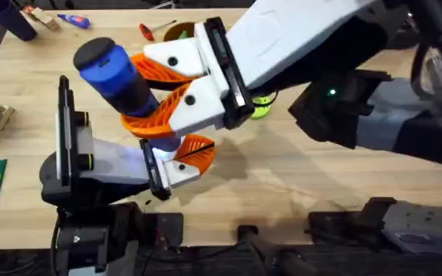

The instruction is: Pick up the gripper from the table and insert it into the empty holder that is missing its gripper. Then pick up a screw, insert it into the mounting hole, and use the screwdriver to tighten it. Finally, clean up the table by picking up the vegetable and placing it into the bucket.

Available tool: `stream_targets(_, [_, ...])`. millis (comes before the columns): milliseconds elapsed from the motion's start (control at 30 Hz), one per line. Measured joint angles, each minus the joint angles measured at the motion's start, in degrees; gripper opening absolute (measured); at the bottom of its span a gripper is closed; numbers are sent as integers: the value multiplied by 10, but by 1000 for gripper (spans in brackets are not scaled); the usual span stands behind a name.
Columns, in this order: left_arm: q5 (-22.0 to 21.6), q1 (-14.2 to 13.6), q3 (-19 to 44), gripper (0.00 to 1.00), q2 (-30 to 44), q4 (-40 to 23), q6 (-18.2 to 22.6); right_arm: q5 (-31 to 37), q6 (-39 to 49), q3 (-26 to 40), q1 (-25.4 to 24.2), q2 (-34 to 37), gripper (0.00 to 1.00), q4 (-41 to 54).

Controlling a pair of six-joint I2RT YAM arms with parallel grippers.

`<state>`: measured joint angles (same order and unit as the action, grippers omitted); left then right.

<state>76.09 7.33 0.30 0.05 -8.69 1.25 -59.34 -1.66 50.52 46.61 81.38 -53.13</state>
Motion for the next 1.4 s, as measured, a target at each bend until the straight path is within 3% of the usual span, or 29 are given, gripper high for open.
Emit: stream_targets(1400, [3,0,0,12,0,-1,0,1,2,1,0,0,44,12])
